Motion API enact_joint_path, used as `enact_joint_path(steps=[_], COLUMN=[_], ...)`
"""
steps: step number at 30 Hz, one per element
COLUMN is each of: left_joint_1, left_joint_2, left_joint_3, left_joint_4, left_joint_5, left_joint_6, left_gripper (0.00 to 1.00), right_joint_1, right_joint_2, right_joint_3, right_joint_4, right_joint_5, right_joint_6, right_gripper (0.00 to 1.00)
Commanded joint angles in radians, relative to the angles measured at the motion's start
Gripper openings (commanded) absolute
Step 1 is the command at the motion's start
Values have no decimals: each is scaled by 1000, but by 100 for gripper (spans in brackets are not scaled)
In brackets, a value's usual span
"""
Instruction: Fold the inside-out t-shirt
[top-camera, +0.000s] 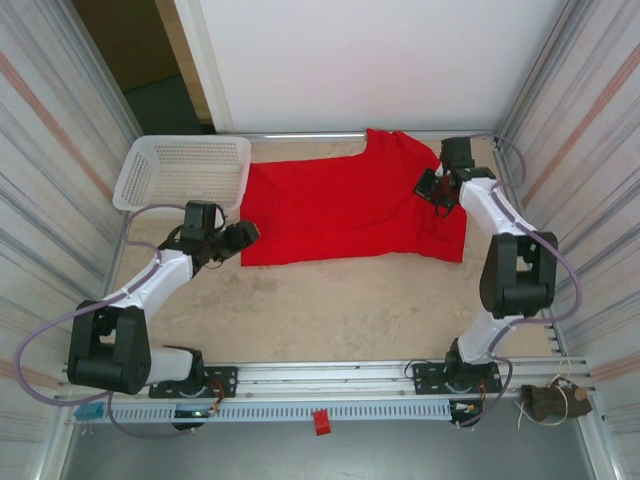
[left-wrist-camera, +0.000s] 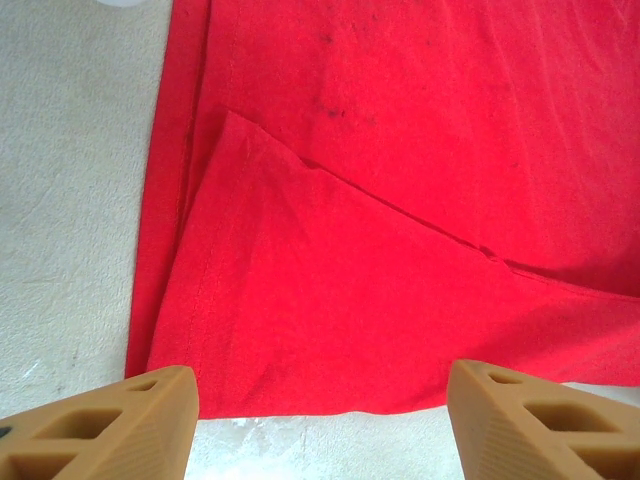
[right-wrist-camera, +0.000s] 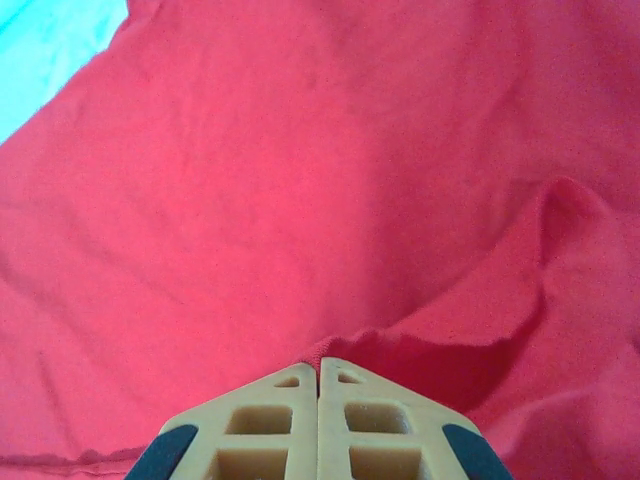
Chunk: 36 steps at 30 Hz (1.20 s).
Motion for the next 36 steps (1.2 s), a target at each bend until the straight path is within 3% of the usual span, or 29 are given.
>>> enact_joint_path(steps=[1, 2, 5, 8, 14, 18, 24, 29, 32, 34, 36], left_joint_1=[-11, -14, -23, -27, -34, -41, -51, -54, -54, -54, -54], left_joint_2=[15, 17, 21, 23, 33, 45, 44, 23, 12, 9, 11], left_joint_3=[12, 14, 17, 18, 23, 30, 40, 49, 53, 53, 52], left_joint_4=[5, 4, -2, -3, -4, -3, -2, -16, -24, -34, -43], left_joint_5=[21, 19, 9, 2, -8, -8, -7, -7, -9, -15, -23], left_joint_6=[-8, -7, -8, -9, -11, -8, -14, -14, -11, -11, -5], left_gripper=[67, 67, 67, 67, 67, 67, 67, 67, 67, 67, 67], right_joint_1=[43, 59, 97, 108, 16, -67, -94, -94, -92, -94, -98], right_joint_2=[74, 83, 91, 61, -28, 3, 133, 210, 255, 282, 299], right_joint_3=[59, 71, 110, 113, 9, -27, 26, 68, 122, 176, 234], right_joint_4=[27, 42, 48, 31, -28, -40, -62, -46, -51, -58, -67], right_joint_5=[-142, -161, -206, -175, 57, 43, 10, -39, -75, -103, -124], right_joint_6=[-76, -86, -114, -130, -47, 0, 17, 50, 72, 80, 79], right_gripper=[11, 20, 30, 46, 45, 50, 53, 43, 24, 0, 0])
